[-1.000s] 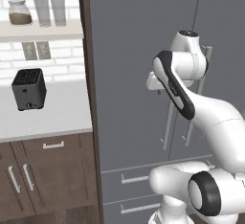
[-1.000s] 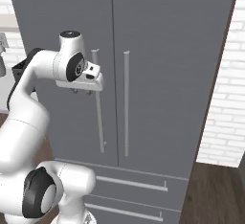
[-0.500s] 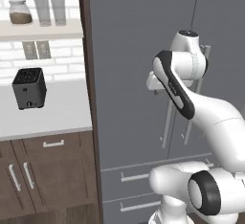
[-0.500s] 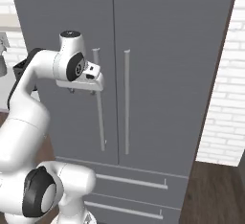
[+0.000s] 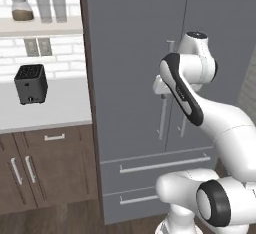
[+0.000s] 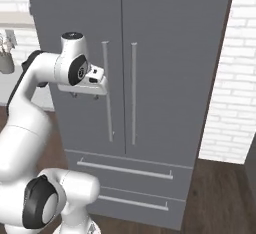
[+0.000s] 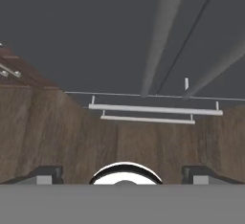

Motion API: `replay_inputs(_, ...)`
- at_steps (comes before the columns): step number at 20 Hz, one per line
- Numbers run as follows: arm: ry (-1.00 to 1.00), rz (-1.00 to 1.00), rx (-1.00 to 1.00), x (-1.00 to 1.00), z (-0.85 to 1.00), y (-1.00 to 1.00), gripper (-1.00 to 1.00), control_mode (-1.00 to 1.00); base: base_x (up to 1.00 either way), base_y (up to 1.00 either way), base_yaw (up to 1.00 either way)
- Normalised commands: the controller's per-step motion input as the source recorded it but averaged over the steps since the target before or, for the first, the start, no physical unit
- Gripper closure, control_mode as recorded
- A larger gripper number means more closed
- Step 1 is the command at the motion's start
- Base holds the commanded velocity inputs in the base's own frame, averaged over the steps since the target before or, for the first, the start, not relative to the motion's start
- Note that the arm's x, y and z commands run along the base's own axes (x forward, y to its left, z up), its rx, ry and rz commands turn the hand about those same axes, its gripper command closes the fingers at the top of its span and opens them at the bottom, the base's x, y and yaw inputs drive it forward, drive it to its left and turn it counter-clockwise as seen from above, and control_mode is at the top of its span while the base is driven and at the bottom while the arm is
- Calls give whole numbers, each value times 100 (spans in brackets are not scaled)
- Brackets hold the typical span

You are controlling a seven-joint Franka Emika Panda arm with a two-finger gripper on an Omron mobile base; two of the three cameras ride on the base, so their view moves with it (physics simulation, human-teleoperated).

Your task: Take the strawberry from the fridge and place it on top of the pancake, located on the dining counter.

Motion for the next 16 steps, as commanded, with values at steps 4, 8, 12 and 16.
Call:
replay_inputs(4, 0, 0, 0, 0, 0, 0, -100, 100, -4, -67, 0)
replay_inputs(8, 0, 0, 0, 0, 0, 0, -100, 100, 0, -65, -4)
replay_inputs(12, 0, 0, 0, 0, 0, 0, -100, 100, -4, -15, -20)
replay_inputs(16, 0, 0, 0, 0, 0, 0, -100, 100, -14, 38, -16)
